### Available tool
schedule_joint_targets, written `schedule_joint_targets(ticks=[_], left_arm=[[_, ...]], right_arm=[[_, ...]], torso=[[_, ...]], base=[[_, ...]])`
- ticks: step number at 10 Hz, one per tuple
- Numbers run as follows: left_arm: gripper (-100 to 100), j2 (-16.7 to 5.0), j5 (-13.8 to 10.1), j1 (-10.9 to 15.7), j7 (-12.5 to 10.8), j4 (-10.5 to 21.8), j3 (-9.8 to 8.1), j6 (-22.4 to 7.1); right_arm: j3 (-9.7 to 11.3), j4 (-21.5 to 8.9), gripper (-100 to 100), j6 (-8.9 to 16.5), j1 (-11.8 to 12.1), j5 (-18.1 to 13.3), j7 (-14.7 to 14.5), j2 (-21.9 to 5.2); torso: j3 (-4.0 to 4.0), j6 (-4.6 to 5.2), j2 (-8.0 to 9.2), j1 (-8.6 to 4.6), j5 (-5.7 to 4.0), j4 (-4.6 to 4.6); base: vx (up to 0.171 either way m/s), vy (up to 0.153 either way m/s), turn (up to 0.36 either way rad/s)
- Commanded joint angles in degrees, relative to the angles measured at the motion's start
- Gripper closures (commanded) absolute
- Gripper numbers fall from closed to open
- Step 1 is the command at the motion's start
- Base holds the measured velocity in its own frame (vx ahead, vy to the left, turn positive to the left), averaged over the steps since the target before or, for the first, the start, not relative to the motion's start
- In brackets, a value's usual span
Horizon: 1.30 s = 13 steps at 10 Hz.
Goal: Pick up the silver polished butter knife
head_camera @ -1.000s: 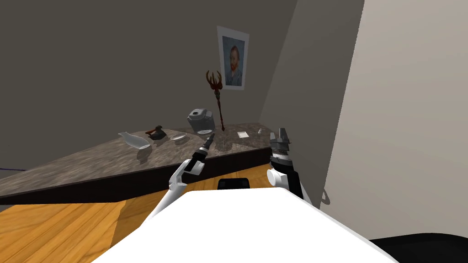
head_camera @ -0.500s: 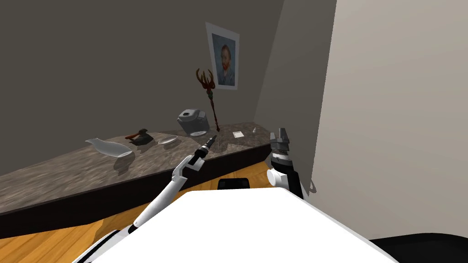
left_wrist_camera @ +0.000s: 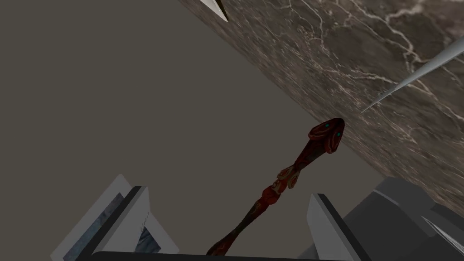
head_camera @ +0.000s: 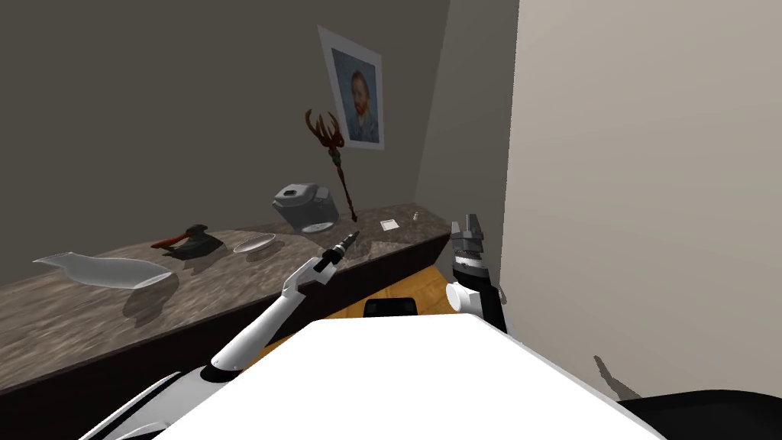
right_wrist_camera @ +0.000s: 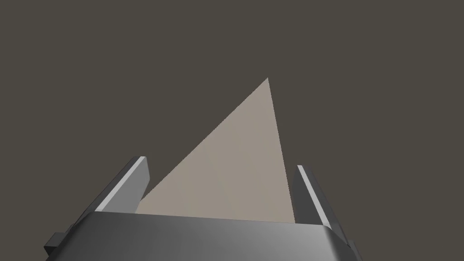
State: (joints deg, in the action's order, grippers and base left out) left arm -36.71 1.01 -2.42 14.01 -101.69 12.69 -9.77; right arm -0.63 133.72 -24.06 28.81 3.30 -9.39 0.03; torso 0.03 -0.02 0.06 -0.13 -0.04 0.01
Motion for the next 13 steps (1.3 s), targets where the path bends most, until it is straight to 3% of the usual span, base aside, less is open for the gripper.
schedule_joint_targets(ticks=[1, 2, 4, 7, 10, 13], left_arm=[[-100, -1.54, -0.43, 0.63, -0.01, 0.62, 0.47, -2.07], [-100, -3.82, -1.36, 1.02, -0.12, 2.14, 1.06, -3.91], [-100, -6.12, -2.42, 1.26, -0.3, 3.63, 1.63, -5.73], [-100, -12.43, -6.26, 1.18, -1.11, 7.86, 3.2, -11.09], [-100, -15.26, -7.69, 0.94, -1.44, 9.12, 3.68, -12.83], [-100, -21.76, -12.14, -0.15, -2.46, 12.41, 5.05, -17.72]], right_arm=[[0.0, 0.0, 0, 0.0, 0.0, 0.0, 0.0, 0.0], [-0.01, 0.0, 0, 0.0, 0.01, 0.0, 0.0, 0.0], [0.0, 0.0, 0, 0.0, 0.0, 0.0, 0.0, 0.0], [0.0, 0.0, 0, 0.0, 0.0, 0.0, 0.0, 0.0], [-0.01, 0.0, 0, 0.0, 0.01, 0.0, 0.0, 0.0], [0.0, 0.0, 0, 0.0, 0.0, 0.0, 0.0, 0.0]], torso=[[0.0, 0.0, 0.0, 0.0, 0.0, 0.0], [0.0, -0.04, 0.0, 0.03, 0.01, 0.0], [0.0, -0.01, 0.0, -0.05, -0.01, 0.0], [0.01, -0.01, 0.02, 0.01, 0.0, 0.0], [0.03, -0.04, 0.04, -0.01, -0.01, 0.01], [0.03, -0.03, 0.05, -0.03, -0.01, 0.01]], base=[[-0.003, -0.027, -0.099], [0.003, -0.043, -0.172], [-0.004, -0.04, -0.19], [-0.004, -0.036, -0.26], [-0.003, -0.034, -0.123], [-0.002, -0.048, -0.28]])
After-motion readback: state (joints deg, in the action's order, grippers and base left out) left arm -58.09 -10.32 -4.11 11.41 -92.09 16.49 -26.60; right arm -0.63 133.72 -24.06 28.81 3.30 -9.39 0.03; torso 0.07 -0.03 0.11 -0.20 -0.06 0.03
